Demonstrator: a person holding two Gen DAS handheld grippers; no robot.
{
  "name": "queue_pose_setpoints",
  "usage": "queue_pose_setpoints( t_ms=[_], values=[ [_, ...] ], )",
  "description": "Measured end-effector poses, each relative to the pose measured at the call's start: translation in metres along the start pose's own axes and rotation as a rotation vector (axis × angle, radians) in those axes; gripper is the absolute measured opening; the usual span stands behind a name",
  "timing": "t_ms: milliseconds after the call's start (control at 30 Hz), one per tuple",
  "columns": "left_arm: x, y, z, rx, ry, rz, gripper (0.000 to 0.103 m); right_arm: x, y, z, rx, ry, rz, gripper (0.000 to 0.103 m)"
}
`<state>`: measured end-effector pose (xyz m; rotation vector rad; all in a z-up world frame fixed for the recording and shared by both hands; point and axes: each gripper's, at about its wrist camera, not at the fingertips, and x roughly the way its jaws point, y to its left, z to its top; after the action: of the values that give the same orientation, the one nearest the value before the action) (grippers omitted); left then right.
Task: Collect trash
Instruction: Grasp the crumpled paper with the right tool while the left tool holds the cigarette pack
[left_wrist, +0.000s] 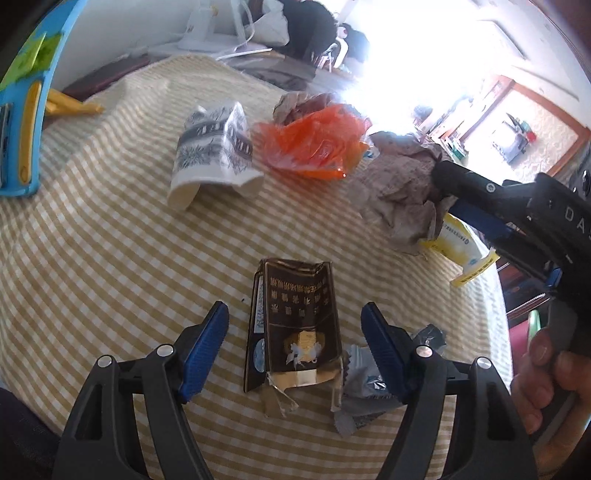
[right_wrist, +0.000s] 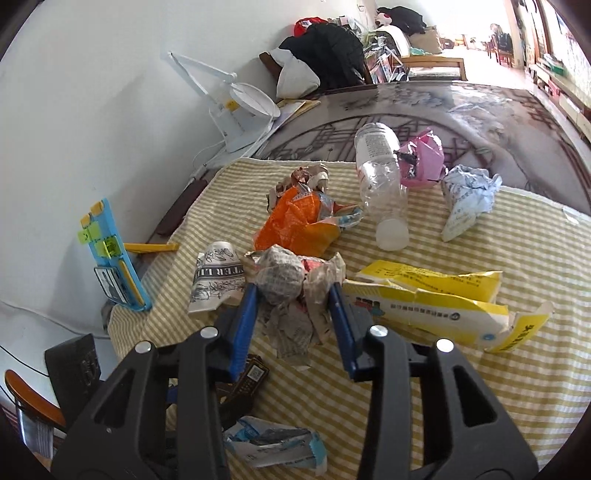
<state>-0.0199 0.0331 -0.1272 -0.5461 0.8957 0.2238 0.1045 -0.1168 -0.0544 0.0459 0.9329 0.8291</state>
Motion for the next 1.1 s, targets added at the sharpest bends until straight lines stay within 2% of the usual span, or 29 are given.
queue_pose_setpoints(
  t_ms=[100,267,600,733,900,1000,1033,1100],
  values=[
    [0.003,-0.004,0.001,0.031,0.011,0.016,0.045,-0.003,0.0,-0.003,-0.009,0.0,-0.001,0.039],
    [0.0,-0.003,0.002,0.026,-0.009,0.027,0.044,-0.015,-0.006,-0.004,-0.008,-0.022,-0.009,0.039],
    [-0.031,-0.012,0.005,0.038,-0.13,0.067,0.044,-0.046,-0.012,-0.003,-0.001,-0.101,-0.004,0.039],
    [-0.042,-0.02,0.009,0.042,-0.166,0.043,0.045,-0.054,-0.01,-0.005,-0.027,-0.118,-0.02,0.039],
    [-0.051,-0.027,0.011,0.044,-0.192,0.027,0.045,-0.055,-0.021,-0.01,-0.015,-0.092,-0.047,0.039],
    [-0.053,-0.029,0.008,0.039,-0.189,0.023,0.045,-0.051,-0.03,-0.012,0.042,-0.052,0.006,0.039],
    [-0.054,-0.029,0.008,0.041,-0.187,0.028,0.045,-0.05,-0.03,-0.014,0.046,-0.045,0.012,0.041],
    [-0.055,-0.027,0.008,0.036,-0.189,0.033,0.045,-0.047,-0.028,-0.015,0.034,-0.033,-0.006,0.054]
  ],
)
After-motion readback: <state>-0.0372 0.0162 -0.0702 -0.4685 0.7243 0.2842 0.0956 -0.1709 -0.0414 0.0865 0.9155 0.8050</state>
